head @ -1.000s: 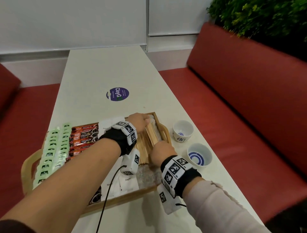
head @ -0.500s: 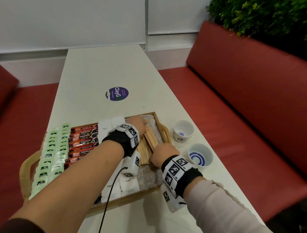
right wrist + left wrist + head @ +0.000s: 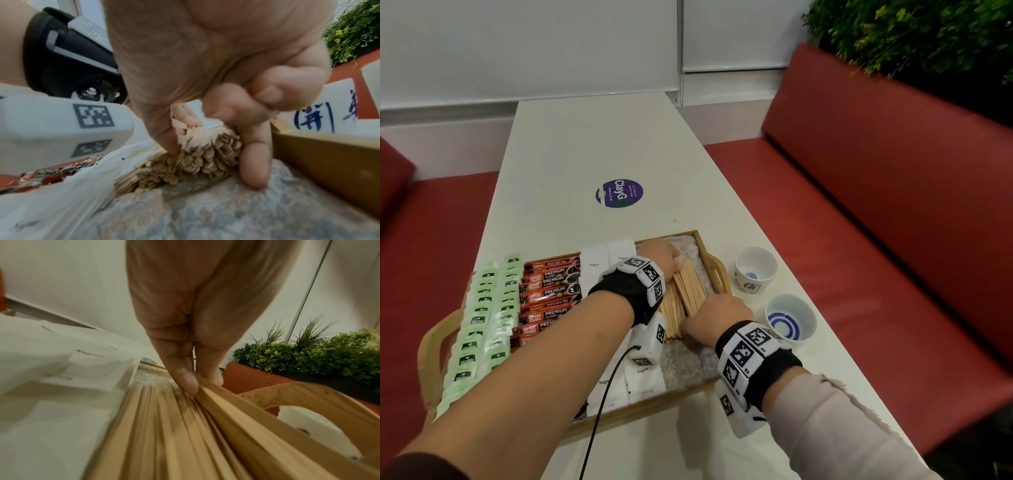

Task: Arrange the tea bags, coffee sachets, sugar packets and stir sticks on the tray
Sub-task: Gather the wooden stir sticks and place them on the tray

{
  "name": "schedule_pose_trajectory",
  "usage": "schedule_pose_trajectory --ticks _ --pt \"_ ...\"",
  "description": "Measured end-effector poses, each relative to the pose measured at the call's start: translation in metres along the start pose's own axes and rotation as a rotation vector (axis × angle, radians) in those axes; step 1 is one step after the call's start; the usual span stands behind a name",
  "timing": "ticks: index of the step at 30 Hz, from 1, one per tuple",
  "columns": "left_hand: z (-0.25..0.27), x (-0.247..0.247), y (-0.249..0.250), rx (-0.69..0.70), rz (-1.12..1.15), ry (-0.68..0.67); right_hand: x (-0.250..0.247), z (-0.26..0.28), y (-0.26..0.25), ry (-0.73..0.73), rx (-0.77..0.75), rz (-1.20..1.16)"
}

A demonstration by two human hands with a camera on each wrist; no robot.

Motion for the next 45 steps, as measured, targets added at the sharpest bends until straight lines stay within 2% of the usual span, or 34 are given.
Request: schedule_pose_trajectory --ticks 21,25,28,33,37,41,45 --pt "0.003 -0.003 -0.009 -0.031 0.087 0.17 -0.01 0.009 0.01 0.037 -0.089 0.029" --pt "0.003 0.003 -0.011 -0.111 0.142 0.117 -0.01 0.007 0.013 0.053 -0.096 0.0" --pt "0.006 0.009 -0.01 -0.14 0.09 0.055 -0.007 0.006 0.013 0.051 -0.158 0.066" --pt "0.003 0.019 -0.008 -0.108 0.003 -0.016 -0.005 0.005 0.015 0.054 -0.167 0.041" --pt "0.012 0.008 0.001 0.006 -0.076 0.022 -0.001 0.001 0.014 0.038 -0.187 0.081" --pt "0.028 0.012 -0.001 0.058 -0.268 -0.116 0.0 0.0 0.016 0.021 -0.182 0.091" --pt "0.029 0.029 -0.01 0.072 -0.322 -0.218 -0.001 0.003 0.013 -0.002 -0.194 0.106"
Point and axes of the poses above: each hand's wrist, its own z-axis away from the middle knuckle, its own x-axis out of the palm, y = z × x, the point moved 8 cm from there along -z, towards the middle knuckle, and after that the axes turned 9 degrees about y, right-handed, at the moved point
